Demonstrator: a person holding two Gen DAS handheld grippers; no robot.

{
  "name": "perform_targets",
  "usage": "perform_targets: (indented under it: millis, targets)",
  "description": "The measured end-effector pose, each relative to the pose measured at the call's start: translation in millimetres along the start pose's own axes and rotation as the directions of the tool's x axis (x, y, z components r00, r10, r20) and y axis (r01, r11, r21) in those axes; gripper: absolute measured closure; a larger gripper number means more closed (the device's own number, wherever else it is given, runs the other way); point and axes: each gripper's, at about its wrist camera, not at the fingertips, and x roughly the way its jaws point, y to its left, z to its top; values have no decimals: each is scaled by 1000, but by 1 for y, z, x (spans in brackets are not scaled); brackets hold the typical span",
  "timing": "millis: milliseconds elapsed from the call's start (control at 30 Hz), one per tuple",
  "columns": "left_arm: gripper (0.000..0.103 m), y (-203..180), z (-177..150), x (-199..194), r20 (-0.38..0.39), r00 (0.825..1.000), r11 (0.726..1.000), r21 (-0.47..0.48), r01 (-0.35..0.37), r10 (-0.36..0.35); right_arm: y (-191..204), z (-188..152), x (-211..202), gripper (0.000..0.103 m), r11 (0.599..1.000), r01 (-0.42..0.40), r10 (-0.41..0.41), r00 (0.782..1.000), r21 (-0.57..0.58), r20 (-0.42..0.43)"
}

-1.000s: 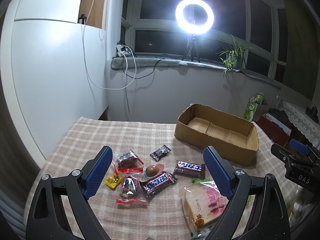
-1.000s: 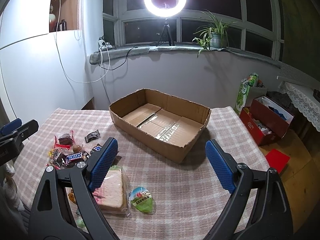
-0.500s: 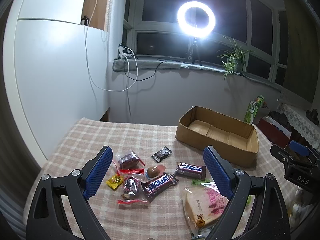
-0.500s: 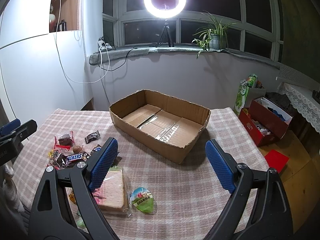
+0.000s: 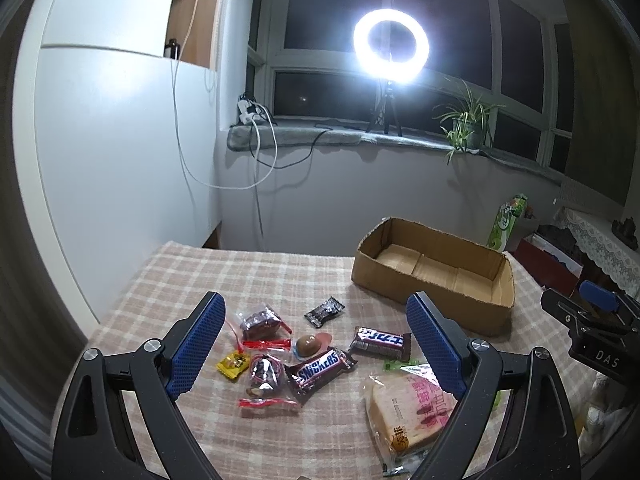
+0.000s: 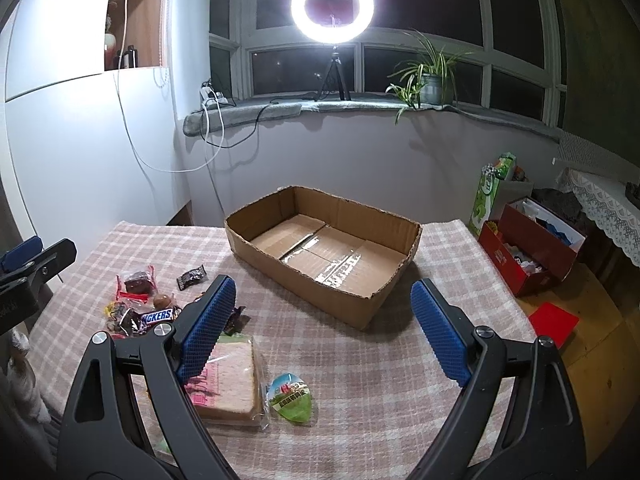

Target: Organize snacks

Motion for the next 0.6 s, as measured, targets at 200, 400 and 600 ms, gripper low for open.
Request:
perform_targets:
  millis: [200, 400, 600]
  targets:
    - [10, 0, 1, -9, 9, 1000, 1000, 10, -3, 3, 3, 1, -10, 11, 1000, -16, 16, 1000, -4, 11]
    - [11, 1, 1, -20, 16, 999, 999, 21, -36, 36, 0, -5, -19, 11, 998, -66, 66, 997, -4, 36]
    - [11, -4, 4, -38, 36, 997, 997, 46, -66, 64, -9, -12, -29, 11, 996, -90, 89, 995, 18, 47]
